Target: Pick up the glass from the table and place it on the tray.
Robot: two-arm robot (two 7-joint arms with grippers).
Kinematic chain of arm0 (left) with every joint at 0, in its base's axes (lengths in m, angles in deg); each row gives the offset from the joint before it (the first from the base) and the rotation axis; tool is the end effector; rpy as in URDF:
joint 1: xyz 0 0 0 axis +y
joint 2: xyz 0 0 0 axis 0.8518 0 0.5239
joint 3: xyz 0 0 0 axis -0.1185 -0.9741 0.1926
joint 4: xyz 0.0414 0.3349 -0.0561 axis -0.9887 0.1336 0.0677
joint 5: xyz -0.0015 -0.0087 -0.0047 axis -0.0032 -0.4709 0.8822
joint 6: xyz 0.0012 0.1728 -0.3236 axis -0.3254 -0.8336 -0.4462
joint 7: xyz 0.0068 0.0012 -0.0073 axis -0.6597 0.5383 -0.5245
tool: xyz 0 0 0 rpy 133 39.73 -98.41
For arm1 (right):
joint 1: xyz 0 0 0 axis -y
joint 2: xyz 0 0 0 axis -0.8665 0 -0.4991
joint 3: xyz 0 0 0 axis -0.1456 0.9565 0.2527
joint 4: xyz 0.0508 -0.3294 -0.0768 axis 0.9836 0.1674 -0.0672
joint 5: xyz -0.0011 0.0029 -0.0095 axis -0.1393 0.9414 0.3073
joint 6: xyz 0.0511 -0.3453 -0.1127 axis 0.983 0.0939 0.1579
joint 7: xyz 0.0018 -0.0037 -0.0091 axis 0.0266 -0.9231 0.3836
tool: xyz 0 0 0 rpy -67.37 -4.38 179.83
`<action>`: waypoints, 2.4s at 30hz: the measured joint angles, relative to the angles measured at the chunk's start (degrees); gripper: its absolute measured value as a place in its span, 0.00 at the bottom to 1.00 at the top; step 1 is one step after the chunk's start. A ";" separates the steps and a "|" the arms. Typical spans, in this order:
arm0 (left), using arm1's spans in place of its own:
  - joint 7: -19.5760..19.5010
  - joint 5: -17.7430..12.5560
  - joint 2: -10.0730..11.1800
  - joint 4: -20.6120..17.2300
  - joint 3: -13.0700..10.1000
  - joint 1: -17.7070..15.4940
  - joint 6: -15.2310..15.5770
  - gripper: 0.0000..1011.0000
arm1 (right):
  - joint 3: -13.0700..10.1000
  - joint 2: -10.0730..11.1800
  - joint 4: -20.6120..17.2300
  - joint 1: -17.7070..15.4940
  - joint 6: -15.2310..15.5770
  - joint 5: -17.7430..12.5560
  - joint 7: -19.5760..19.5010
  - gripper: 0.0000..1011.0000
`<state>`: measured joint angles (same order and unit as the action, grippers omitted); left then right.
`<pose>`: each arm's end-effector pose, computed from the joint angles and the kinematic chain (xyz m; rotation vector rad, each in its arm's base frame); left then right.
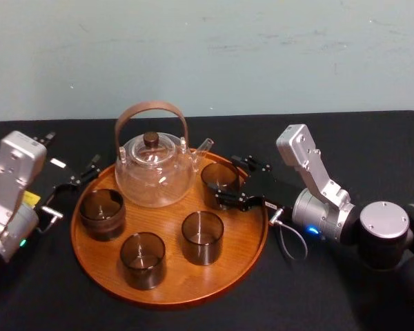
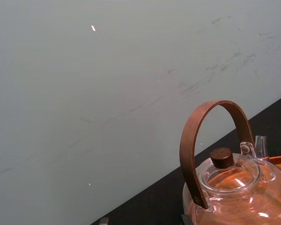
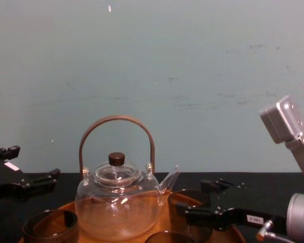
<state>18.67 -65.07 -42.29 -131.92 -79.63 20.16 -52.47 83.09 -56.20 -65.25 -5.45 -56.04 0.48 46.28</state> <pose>0.4215 0.0969 -0.3552 0.3043 -0.2850 1.2481 0.4998 -0.0001 -0.3769 -0.2252 -0.0743 -0.7080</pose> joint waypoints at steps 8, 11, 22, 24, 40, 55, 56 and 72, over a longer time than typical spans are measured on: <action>0.00 0.00 0.00 0.00 0.00 0.00 0.00 0.99 | -0.03 0.03 -0.01 -0.01 0.00 -0.04 0.04 0.99; 0.00 0.00 0.00 0.00 0.00 0.00 0.00 0.99 | -0.04 0.03 -0.02 -0.01 0.00 -0.06 0.06 0.99; 0.00 0.00 0.00 0.00 0.00 0.00 0.00 0.99 | -0.59 0.35 -1.04 -0.59 -0.23 -1.15 0.80 0.99; 0.00 0.00 0.00 0.00 0.00 0.00 0.00 0.99 | -0.73 0.55 -1.70 -0.90 -0.28 -1.25 0.73 0.99; 0.00 0.00 0.00 0.00 0.00 0.00 0.00 0.99 | -3.64 4.61 -12.65 -7.49 -2.21 0.08 -4.05 0.99; 0.00 0.00 0.00 0.00 0.00 0.00 0.00 0.99 | -11.40 7.43 -15.85 -14.58 -4.14 -1.18 -7.97 0.99; 0.00 0.00 0.00 0.00 0.00 0.00 0.00 0.99 | -11.83 7.52 -15.90 -14.90 -4.22 -1.33 -8.11 0.99; 0.00 0.00 0.00 0.00 0.00 0.00 0.00 0.99 | -17.53 7.04 -14.86 -16.92 -4.53 -1.60 -10.44 0.99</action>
<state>18.67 -65.07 -42.29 -131.92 -79.63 20.16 -52.47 65.56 -49.15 -80.11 -22.37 -60.57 -1.12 35.84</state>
